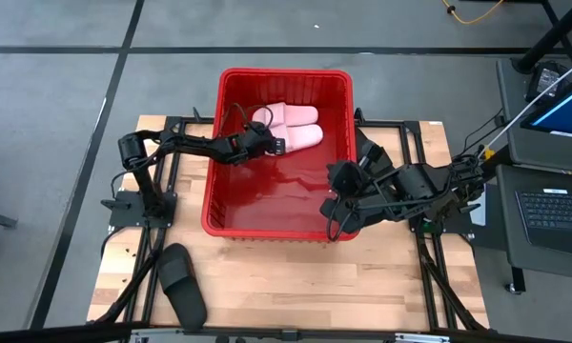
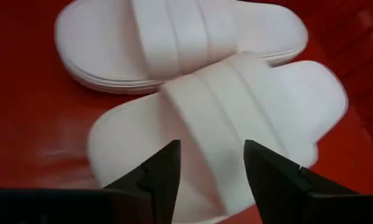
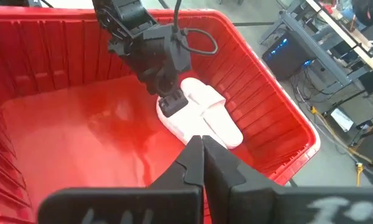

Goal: Pick and place slides into bin
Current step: Put the pink slide into the bin, then put the right black slide into the bin

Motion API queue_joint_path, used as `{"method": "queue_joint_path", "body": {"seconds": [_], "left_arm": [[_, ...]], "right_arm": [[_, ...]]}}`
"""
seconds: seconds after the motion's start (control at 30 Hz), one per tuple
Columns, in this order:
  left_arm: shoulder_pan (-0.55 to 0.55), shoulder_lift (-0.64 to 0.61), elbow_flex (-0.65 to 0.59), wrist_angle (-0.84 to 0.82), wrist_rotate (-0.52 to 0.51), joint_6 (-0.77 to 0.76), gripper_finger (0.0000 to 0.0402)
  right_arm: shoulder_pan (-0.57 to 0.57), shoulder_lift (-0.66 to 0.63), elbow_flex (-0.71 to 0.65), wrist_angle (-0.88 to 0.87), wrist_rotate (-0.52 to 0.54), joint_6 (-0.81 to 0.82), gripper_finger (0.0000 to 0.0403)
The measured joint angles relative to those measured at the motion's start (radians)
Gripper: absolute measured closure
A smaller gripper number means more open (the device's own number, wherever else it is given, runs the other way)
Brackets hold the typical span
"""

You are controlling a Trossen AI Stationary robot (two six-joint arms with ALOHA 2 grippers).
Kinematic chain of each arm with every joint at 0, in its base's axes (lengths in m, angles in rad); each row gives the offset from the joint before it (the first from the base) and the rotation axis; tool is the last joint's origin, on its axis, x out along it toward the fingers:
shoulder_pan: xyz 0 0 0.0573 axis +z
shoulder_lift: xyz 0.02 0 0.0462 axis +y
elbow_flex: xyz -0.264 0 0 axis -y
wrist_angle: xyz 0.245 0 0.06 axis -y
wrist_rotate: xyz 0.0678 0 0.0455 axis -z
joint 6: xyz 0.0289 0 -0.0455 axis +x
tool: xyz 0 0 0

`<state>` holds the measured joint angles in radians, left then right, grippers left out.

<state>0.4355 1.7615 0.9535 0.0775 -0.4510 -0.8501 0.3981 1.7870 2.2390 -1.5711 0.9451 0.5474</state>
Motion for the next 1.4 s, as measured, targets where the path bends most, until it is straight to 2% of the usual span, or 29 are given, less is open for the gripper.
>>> {"method": "queue_joint_path", "body": {"seconds": [0.4, 0.6, 0.77, 0.97, 1.2, 1.33, 1.4], "left_arm": [[0.007, -0.054, 0.0, 0.004, -0.021, 0.01, 0.0227], [0.001, -0.128, 0.0, 0.009, 0.072, 0.105, 0.0233], [-0.024, -0.195, 0.0, 0.018, 0.085, 0.239, 0.0245], [-0.084, -0.291, 0.0, 0.045, 0.098, 0.424, 0.0284], [-0.183, -0.466, 0.0, 0.052, 0.308, 0.619, 0.0338], [-0.256, -0.584, 0.0, 0.037, 0.351, 0.704, 0.0363], [-0.297, -0.654, 0.0, -0.027, 0.369, 0.772, 0.0379]], "right_arm": [[0.0, 0.0, 0.0, 0.0, -0.006, -0.01, 0.0399], [0.0, 0.0, 0.0, 0.0, -0.007, -0.027, 0.0399], [0.0, 0.0, 0.0, 0.0, -0.007, -0.03, 0.0399], [0.0, 0.0, 0.0, 0.002, -0.007, -0.03, 0.0399], [0.0, 0.0, 0.0, 0.003, -0.007, -0.002, 0.0399], [0.0, 0.0, 0.0, 0.011, -0.007, 0.02, 0.0399], [0.0, 0.0, 0.0, 0.011, -0.007, 0.026, 0.0399]]}}
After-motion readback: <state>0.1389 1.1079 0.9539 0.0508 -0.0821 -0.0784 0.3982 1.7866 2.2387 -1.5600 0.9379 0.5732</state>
